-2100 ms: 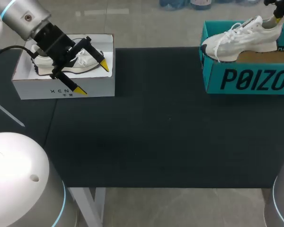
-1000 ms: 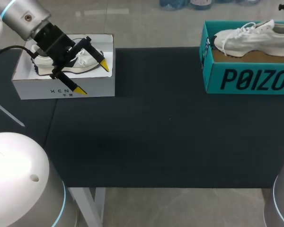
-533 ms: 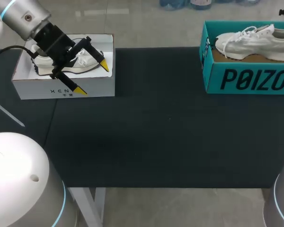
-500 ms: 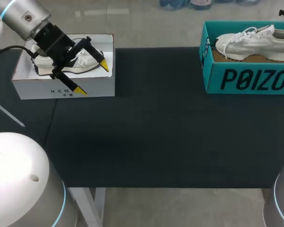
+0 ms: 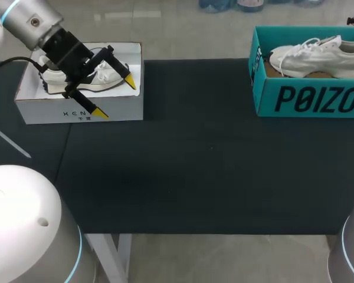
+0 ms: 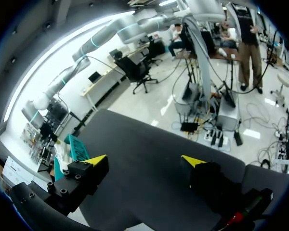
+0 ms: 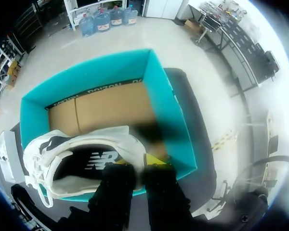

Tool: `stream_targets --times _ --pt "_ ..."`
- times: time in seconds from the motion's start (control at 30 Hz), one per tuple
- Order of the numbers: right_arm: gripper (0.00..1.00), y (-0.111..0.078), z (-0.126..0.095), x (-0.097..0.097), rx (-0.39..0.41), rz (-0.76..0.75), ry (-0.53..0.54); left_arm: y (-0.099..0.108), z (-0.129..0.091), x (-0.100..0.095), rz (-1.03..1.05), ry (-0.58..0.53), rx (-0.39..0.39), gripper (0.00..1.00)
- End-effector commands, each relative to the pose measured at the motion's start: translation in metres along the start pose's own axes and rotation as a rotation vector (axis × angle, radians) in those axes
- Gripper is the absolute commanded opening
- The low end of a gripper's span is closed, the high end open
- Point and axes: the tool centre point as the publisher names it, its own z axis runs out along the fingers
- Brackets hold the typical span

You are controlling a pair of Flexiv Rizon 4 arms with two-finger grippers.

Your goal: Take the shoe out of the shoebox, open the shoe tongue, remove and reinsert the insole, then place the shoe into the shoebox

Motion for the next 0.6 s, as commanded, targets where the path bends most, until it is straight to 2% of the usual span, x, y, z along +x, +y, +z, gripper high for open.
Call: stream_targets --times 0.03,0.4,0.6 --pt "0.00 0.000 0.009 -0.002 0.006 -0.002 -0.002 0.000 0.000 0.001 0.000 0.001 -0.002 1.00" --pt "0.00 -0.008 0.025 -0.014 0.015 -0.009 -0.031 0.000 0.000 0.001 0.000 0.001 -0.002 1.00" --pt "0.00 -0.012 0.034 -0.014 -0.002 -0.035 -0.034 0.000 0.000 0.001 0.000 0.001 -0.002 1.00"
